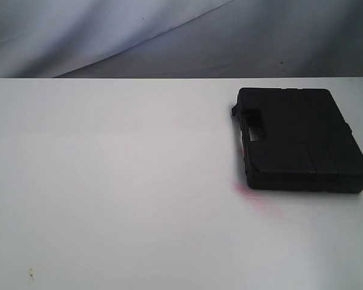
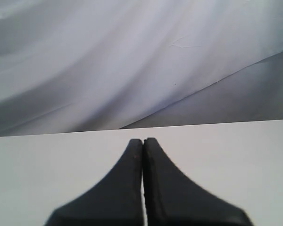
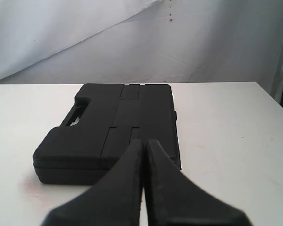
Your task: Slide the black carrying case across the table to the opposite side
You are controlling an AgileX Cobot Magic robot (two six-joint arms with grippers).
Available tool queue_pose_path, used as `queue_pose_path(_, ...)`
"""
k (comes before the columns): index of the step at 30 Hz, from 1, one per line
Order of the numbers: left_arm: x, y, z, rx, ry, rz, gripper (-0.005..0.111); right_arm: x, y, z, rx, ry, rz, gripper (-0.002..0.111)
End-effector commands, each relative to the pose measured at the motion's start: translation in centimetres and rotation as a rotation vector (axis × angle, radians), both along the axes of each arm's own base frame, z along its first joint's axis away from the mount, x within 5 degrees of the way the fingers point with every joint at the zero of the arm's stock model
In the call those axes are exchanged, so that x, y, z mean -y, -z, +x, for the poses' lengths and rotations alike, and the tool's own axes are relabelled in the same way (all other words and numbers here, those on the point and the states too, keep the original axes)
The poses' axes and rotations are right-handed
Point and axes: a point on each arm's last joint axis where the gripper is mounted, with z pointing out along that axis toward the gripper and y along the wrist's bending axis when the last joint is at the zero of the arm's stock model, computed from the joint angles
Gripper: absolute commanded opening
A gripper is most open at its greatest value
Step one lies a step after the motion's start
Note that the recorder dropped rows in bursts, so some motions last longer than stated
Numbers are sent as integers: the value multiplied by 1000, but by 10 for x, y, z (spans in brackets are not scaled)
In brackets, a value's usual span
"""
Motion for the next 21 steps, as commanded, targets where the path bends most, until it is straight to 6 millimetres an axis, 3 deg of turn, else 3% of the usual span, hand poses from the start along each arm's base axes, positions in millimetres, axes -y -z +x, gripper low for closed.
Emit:
queue_pose_path(1,0,0,0,9,-2,-2,0,0,1,0,2,4,-1,0)
queue_pose_path(16,0,0,0,9,-2,-2,0,0,0,0,6,2,20,0)
queue_pose_path(19,0,0,0,9,-2,-2,0,0,-17,1,187,6,91,0)
queue_pose_path(21,0,0,0,9,-2,-2,0,3,-34,-1,350,23,258,0)
